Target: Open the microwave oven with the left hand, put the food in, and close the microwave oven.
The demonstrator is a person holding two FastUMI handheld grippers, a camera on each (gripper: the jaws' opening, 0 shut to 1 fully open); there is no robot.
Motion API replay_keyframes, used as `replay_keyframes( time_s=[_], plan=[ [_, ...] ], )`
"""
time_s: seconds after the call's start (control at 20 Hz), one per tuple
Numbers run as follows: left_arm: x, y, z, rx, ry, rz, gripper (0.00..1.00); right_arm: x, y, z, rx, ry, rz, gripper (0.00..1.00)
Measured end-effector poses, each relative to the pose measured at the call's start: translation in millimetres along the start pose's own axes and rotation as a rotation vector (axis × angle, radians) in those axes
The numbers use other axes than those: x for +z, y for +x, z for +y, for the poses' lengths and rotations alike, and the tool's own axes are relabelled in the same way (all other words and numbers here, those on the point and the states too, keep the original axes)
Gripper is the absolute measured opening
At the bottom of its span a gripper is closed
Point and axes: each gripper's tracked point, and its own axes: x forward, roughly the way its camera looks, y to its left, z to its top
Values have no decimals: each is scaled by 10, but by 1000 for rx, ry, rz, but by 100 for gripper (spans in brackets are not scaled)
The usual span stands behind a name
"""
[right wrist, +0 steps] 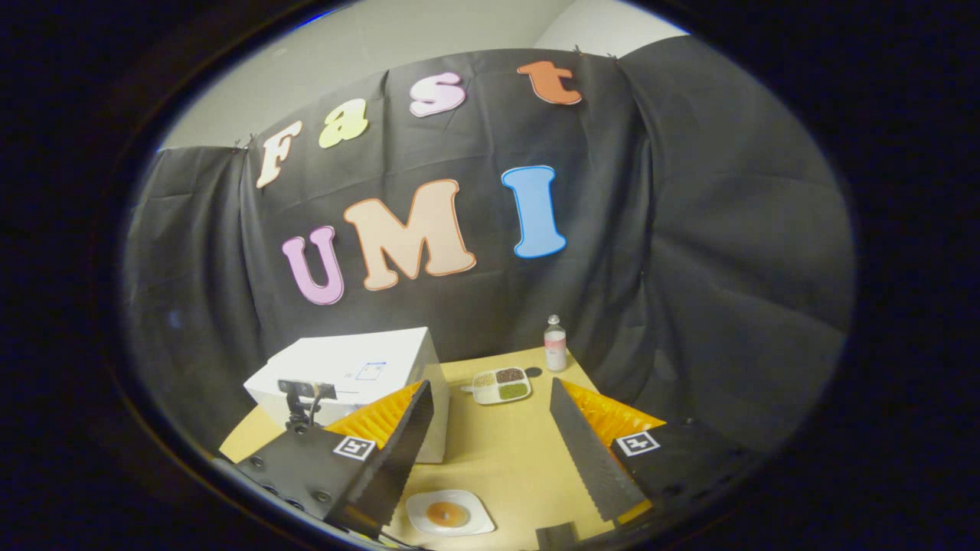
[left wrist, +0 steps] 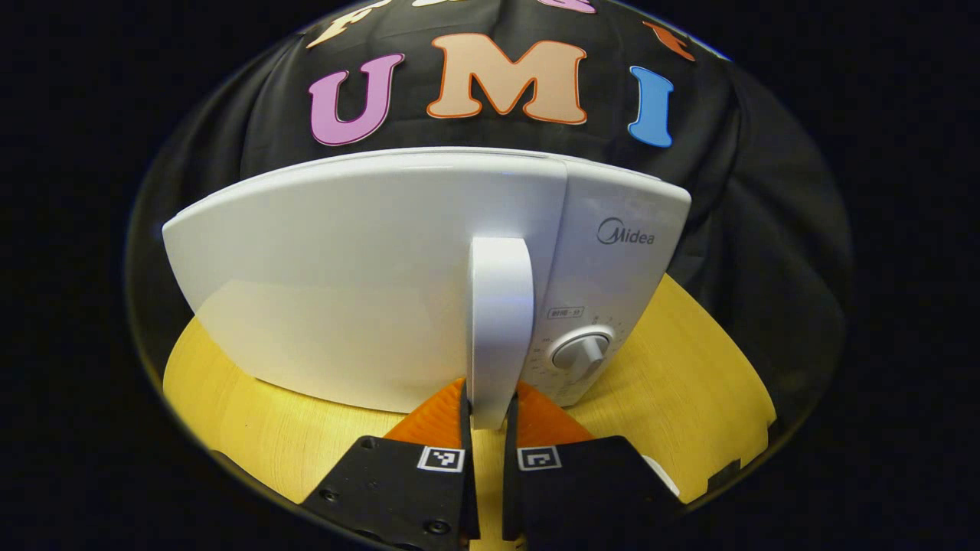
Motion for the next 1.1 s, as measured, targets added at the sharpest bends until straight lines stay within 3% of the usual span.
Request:
replay_keyframes(
  time_s=[0.55, 0.6, 0.65, 0.75, 0.85, 0.9, 0.95, 1.1],
  plan=[
    [12, 15, 3, 5, -13, 2, 4, -345, -221, 13, -33, -38, 65, 92],
    [-2, 3, -1, 4, -37, 10, 2, -383, -224, 32, -32, -44, 71, 97],
    [18, 3, -5, 1, -48, 7, 2, -398, -225, 35, -35, -51, 76, 92],
    [5, -3, 2, -3, -37, 15, 1, -442, -216, 71, -35, -56, 88, 97],
    [-152, -221, 10, -7, -52, 58, 1, -463, -207, 129, -31, -50, 94, 97],
    [-192, -348, 30, -17, -52, 38, 2, -447, -198, 163, -26, -41, 88, 92],
    [-263, -457, 63, -28, -45, 35, 2, -446, -179, 189, -22, -31, 86, 98],
    [-475, -754, 160, -43, -33, 81, 1, -501, -116, 308, 13, -16, 107, 98]
  ],
)
